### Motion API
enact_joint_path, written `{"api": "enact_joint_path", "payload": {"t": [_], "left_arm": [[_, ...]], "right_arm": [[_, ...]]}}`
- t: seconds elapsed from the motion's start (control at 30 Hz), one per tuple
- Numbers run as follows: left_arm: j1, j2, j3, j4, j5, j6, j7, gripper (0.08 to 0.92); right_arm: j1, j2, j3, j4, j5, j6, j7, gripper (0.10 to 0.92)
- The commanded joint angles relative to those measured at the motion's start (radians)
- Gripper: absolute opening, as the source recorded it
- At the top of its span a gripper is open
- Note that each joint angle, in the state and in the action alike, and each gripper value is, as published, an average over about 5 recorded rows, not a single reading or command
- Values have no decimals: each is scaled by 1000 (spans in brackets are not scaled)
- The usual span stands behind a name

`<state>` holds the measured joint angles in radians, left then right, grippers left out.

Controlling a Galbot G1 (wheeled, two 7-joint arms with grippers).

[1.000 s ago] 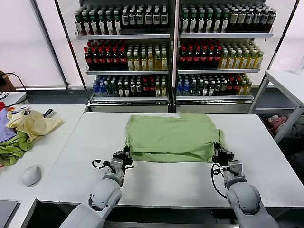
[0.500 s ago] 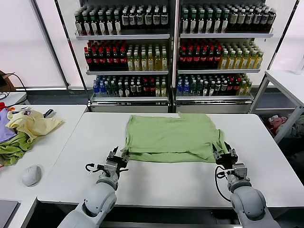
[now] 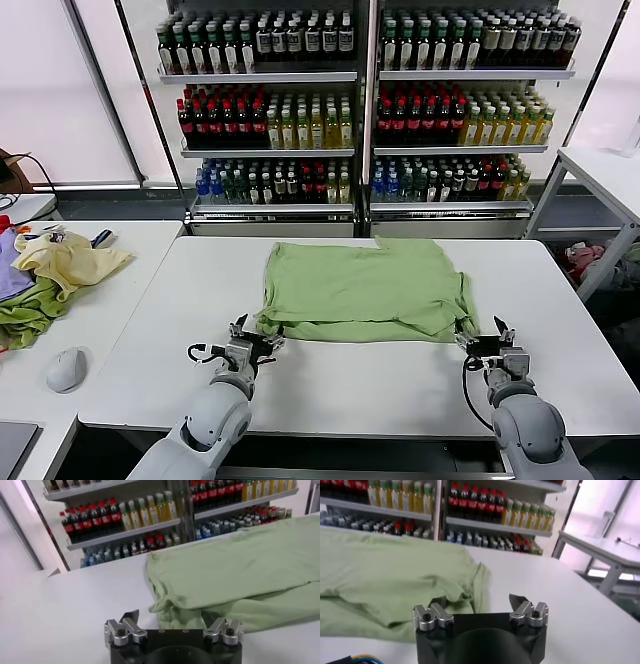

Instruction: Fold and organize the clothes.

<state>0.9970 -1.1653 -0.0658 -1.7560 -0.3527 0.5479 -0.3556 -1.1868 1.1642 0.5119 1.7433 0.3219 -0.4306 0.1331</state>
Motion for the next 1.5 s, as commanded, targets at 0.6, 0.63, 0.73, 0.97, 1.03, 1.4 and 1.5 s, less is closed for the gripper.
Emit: {"api": "enact_joint_path", "payload": {"t": [0.6,0.63,0.73,0.97,1.03,1.4,1.5], "left_arm": [[-45,-9,17,60,-38,25,8,198],[-45,-10,17,60,-36,24,8,173],[-40,-9,15,54,-32,24,9,119],[46,28,-13,-66,-33,30,11,109],[89,44,-25,-118,-33,31,13,109],[429,118,-122,-407,-1,33,19,109],[520,129,-148,-461,12,32,21,109]], "right_arm": [[11,-23,-20,-29,37,-14,-14,156],[10,-24,-19,-28,37,-14,-16,150],[5,-30,-17,-19,38,-13,-20,147],[-70,-45,16,72,38,-10,-34,147],[-105,-47,32,108,38,-10,-37,147],[-356,-48,117,342,18,-20,-52,147],[-418,-48,136,388,-1,-21,-60,147]]}}
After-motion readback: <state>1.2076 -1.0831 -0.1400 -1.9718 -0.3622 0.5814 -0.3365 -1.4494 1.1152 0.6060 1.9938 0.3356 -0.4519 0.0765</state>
